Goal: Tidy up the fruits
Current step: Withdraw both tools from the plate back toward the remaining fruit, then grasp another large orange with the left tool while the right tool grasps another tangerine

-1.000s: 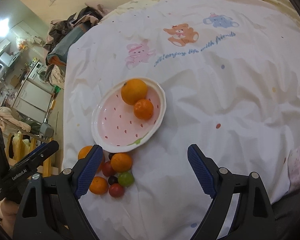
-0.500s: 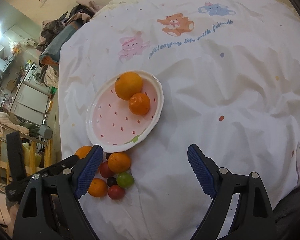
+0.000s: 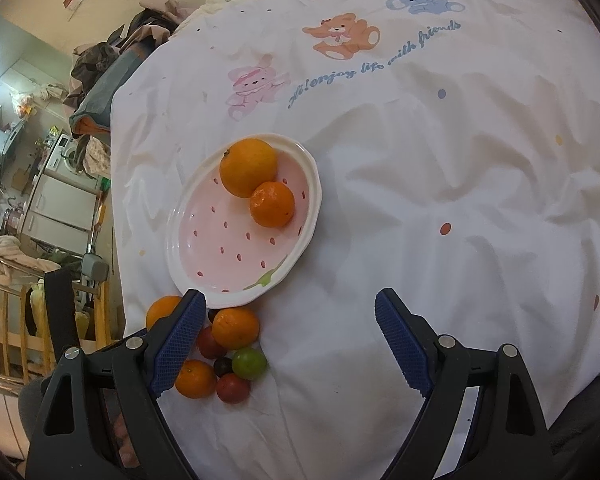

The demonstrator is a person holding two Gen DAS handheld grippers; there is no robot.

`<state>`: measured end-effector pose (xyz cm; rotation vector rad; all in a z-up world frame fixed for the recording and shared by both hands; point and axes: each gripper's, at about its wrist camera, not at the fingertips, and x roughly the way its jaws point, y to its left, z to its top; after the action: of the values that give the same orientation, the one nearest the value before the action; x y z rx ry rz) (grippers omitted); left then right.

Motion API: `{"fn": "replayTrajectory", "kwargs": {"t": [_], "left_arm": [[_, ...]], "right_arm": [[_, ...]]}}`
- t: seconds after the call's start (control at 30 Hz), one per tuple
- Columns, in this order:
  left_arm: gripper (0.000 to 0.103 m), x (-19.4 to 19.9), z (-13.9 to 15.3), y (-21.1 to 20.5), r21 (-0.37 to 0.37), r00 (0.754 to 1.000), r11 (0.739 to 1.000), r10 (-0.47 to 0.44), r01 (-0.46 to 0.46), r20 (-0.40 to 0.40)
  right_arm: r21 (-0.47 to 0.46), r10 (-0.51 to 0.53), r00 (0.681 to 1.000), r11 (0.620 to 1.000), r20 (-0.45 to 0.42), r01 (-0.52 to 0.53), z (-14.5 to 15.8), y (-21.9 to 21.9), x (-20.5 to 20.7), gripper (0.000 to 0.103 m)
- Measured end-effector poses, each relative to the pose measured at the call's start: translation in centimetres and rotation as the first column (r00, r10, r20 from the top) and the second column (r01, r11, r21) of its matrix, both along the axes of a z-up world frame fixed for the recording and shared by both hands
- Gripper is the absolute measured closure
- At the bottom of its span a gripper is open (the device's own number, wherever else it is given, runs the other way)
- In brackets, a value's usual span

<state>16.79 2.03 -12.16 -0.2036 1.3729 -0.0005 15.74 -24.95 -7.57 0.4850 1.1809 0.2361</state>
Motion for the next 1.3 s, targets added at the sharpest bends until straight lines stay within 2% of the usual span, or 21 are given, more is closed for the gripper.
{"fn": "replayTrajectory", "kwargs": {"t": [0.03,0.13,0.27,0.37,0.5,0.7,0.87,1.03,1.23,1.3], "left_arm": [[0.046,0.0,0.1,-0.1,-0.016,1.0,1.0,-0.01,0.01,0.006],[0.048,-0.2,0.6,-0.6,0.012,0.999,0.999,-0.043,0.043,0.013],[0.049,-0.6,1.5,-0.3,-0.007,0.999,0.999,-0.047,0.047,0.028],[0.049,-0.9,2.3,-0.1,0.016,0.998,0.999,-0.04,0.04,0.055],[0.049,-1.2,4.2,0.2,0.027,0.993,0.999,-0.036,0.033,0.116],[0.049,-2.3,7.6,0.0,0.061,0.968,0.997,-0.066,0.053,0.241],[0.049,-2.6,8.1,-0.3,0.06,0.963,0.996,-0.074,0.06,0.26],[0.049,-2.5,8.2,0.1,0.041,0.966,0.999,-0.043,0.034,0.255],[0.049,-2.4,8.0,0.7,0.023,0.975,1.0,-0.018,0.013,0.22],[0.049,-2.2,7.9,0.8,0.011,0.977,1.0,-0.011,0.009,0.214]], "right_arm": [[-0.004,0.002,1.0,1.0,0.0,-0.002,0.0,0.0,0.0,0.014],[-0.016,0.004,1.0,1.0,0.004,-0.004,0.0,0.2,0.0,0.014],[-0.032,0.006,1.0,0.999,0.013,-0.005,0.2,0.3,-0.2,0.014],[-0.033,-0.002,1.0,0.999,0.016,0.002,0.3,0.1,-0.3,0.014],[-0.044,-0.005,1.0,0.999,0.011,0.006,0.2,0.0,-0.5,0.014],[-0.065,0.008,1.0,0.998,-0.003,-0.008,-0.2,0.3,-0.5,0.014],[-0.073,0.038,0.999,0.997,-0.023,-0.039,-0.8,1.0,-0.6,0.014],[-0.024,0.094,0.994,0.995,-0.05,-0.095,-1.5,2.1,-0.3,0.014],[0.114,0.164,0.981,0.982,-0.099,-0.153,-3.0,4.0,0.8,0.014],[0.122,0.182,0.976,0.978,-0.118,-0.168,-3.6,4.8,1.1,0.021]]}}
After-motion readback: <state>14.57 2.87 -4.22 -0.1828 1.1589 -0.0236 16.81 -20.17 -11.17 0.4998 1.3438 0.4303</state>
